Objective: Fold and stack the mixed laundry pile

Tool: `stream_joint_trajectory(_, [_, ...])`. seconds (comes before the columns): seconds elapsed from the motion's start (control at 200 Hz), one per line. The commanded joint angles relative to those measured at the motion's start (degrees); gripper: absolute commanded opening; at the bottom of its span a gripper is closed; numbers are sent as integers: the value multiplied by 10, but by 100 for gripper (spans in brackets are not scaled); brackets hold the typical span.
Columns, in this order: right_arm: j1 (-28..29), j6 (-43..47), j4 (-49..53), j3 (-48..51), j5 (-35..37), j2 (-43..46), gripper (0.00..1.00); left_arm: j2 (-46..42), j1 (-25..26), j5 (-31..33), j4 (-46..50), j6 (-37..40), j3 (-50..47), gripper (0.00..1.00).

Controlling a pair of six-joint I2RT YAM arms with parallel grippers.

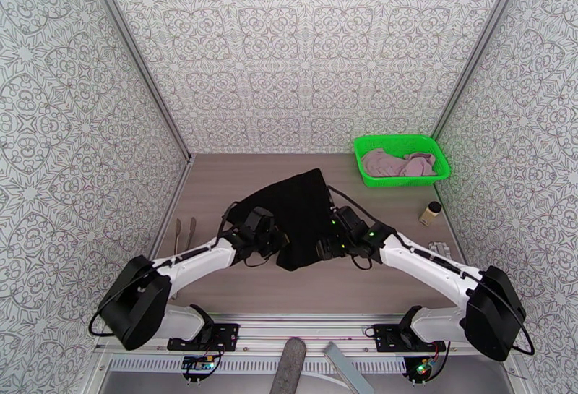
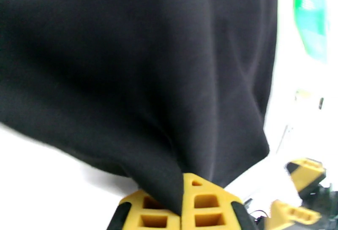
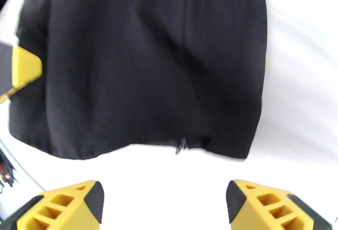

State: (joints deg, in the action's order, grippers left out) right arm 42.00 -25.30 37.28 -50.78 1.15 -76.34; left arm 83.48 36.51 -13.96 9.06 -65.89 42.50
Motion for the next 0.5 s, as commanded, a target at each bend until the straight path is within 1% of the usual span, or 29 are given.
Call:
stream_joint_trajectory(0.0, [-6, -40, 12, 15, 13, 27, 81, 2, 15, 2, 27, -2, 23, 55])
stream_joint_trajectory(0.06, [-9, -52, 16, 15, 7, 34, 81, -18, 17, 39, 96, 15, 38, 71])
stream_joint_trajectory(0.12, [-12, -68, 22, 13, -2, 39, 79, -47, 16, 78, 172, 34, 58, 87])
stream_joint_trajectory(0.19, [-13, -96, 19, 14, -23, 44, 75, -83, 12, 123, 253, 57, 84, 99])
stream_joint_trajectory(0.265, [-13, -146, -10, 27, -66, 49, 72, -121, -4, 157, 319, 80, 108, 99])
stream_joint_trajectory(0.375, [-10, -249, -111, 74, -139, 49, 68, -171, -46, 182, 382, 114, 128, 99])
stream_joint_trajectory(0.425, [-1, -294, -159, 94, -151, 46, 66, -191, -71, 184, 400, 129, 133, 99])
stream_joint_trajectory(0.495, [19, -344, -196, 102, -144, 34, 66, -215, -113, 178, 419, 152, 136, 99])
